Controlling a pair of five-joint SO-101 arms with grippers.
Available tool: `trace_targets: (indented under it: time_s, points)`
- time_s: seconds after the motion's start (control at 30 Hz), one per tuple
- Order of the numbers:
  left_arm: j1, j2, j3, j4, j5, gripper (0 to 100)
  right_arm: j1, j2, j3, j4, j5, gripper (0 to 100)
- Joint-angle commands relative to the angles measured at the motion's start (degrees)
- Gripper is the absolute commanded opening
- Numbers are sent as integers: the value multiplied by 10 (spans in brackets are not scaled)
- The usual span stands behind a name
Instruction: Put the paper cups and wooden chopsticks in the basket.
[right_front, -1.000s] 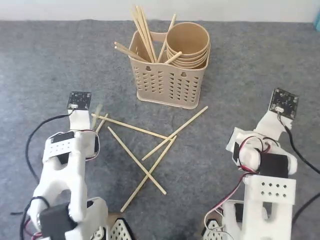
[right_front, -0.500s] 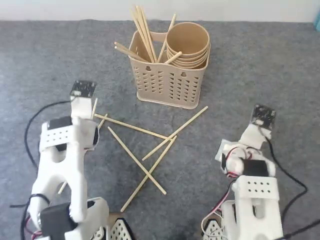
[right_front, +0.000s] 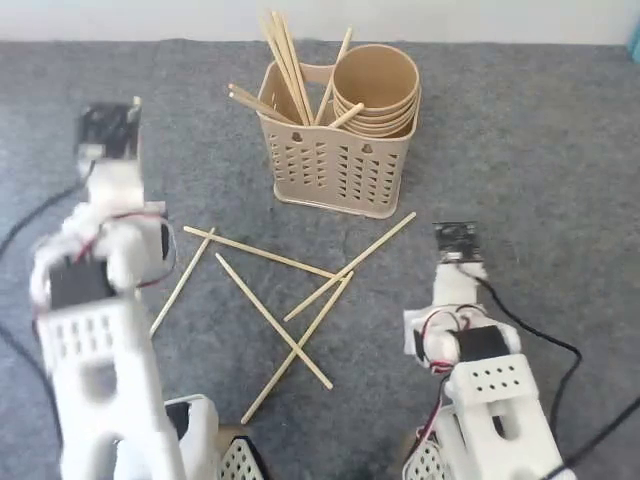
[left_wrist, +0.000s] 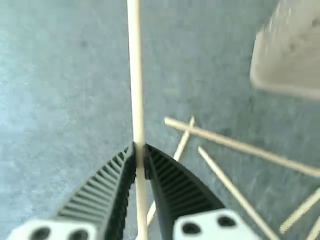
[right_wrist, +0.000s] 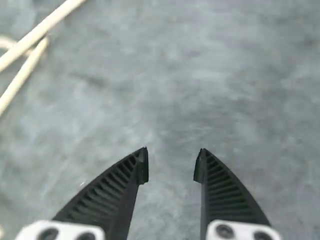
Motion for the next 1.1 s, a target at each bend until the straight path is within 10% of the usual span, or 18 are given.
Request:
trace_targets:
  time_s: [0.0, 0.33, 1.07]
  points:
    - [3, -150, 61, -37, 42, 12, -96, -8, -34, 10, 103, 165]
    - [-142, -387, 287, -155, 193, 12, -200, -4, -139, 2, 445, 165]
    - [-337, -411, 437, -402, 403, 12, -318, 558, -511, 3, 478, 217]
